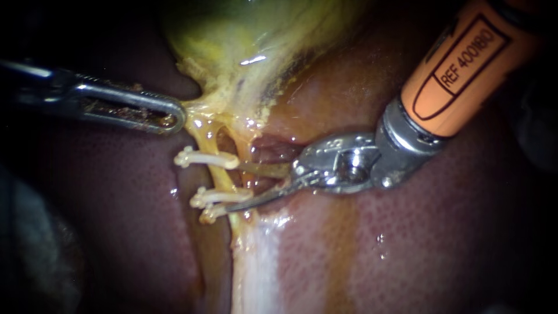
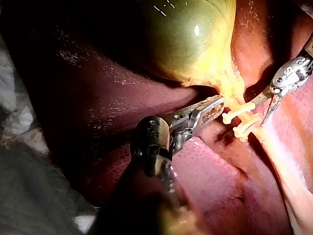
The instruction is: Go to the cutting position left tube
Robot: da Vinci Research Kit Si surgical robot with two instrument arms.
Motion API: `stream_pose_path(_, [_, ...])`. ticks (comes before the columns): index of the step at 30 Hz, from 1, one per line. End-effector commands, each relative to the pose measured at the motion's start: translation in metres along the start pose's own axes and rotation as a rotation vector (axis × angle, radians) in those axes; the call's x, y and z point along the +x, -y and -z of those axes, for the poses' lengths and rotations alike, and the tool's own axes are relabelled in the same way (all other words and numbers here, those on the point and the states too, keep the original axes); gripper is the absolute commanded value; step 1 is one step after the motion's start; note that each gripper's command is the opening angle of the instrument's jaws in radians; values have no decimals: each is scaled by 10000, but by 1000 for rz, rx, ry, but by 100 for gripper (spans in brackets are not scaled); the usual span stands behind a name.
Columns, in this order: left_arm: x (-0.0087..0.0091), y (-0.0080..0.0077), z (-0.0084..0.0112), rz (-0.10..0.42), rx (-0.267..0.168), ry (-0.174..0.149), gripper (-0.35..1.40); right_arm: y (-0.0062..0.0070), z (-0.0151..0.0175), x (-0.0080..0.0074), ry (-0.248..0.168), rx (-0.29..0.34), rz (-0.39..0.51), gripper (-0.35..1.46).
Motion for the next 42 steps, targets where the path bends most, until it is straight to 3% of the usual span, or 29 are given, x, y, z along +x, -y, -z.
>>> stream_pose_path(1, [0,0,0,0,0,0,-35,0,-3,1,-15,2,-1,140])
stream_pose_path(4, [0,0,0,0,0,0,-35,-1,-11,7,-58,20,0,142])
stream_pose_path(14, [0,0,-1,0,0,0,-35,3,-42,11,-75,26,-20,142])
stream_pose_path(19, [0,0,-1,0,1,0,-35,1,-55,14,-115,44,-51,142])
stream_pose_path(27, [0,0,-1,0,1,0,-35,-5,-69,26,-237,53,-139,143])
stream_pose_path(36, [0,0,-2,0,1,-1,-35,-5,-73,29,-281,74,-192,143])
stream_pose_path(42, [0,0,-2,0,1,-1,-35,6,-73,32,-306,125,-210,143])
